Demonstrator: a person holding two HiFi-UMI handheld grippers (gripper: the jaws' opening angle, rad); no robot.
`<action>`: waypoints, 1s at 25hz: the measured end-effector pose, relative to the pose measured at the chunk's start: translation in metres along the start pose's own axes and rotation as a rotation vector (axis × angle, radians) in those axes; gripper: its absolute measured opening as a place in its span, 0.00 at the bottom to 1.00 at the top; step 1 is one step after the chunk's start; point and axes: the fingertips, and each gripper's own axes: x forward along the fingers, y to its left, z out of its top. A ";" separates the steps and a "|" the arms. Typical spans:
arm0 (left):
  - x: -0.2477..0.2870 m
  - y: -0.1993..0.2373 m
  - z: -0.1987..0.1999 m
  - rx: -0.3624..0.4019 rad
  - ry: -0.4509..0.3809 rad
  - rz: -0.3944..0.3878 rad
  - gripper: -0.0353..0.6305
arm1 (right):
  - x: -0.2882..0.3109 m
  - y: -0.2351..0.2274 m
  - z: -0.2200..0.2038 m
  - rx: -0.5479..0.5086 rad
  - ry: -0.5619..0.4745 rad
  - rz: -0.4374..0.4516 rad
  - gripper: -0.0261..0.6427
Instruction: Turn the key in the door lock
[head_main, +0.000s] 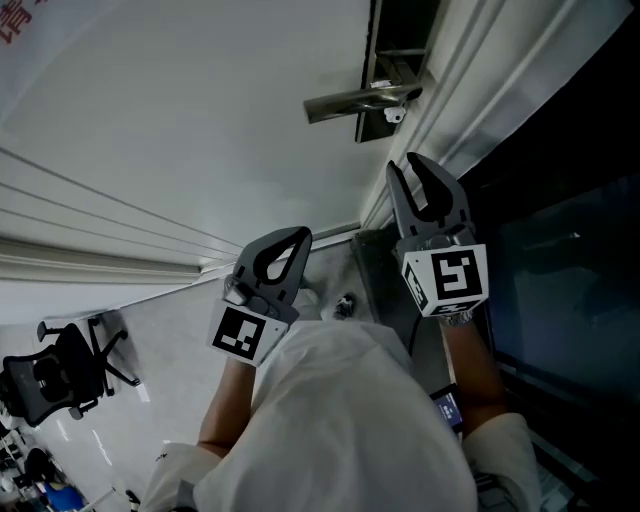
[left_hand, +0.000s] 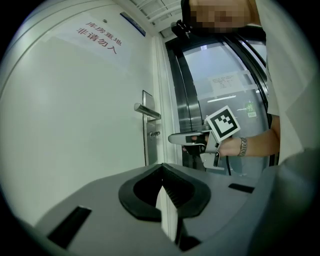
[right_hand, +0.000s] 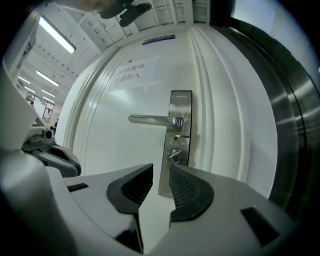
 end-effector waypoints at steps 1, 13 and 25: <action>0.000 -0.003 0.001 -0.002 -0.003 -0.010 0.06 | -0.006 0.004 -0.003 0.030 -0.005 0.019 0.19; -0.002 -0.034 -0.038 -0.074 0.037 -0.105 0.06 | -0.064 0.052 -0.046 0.122 -0.004 0.321 0.06; -0.006 -0.069 -0.066 -0.145 0.056 -0.194 0.06 | -0.074 0.092 -0.080 0.198 0.086 0.397 0.04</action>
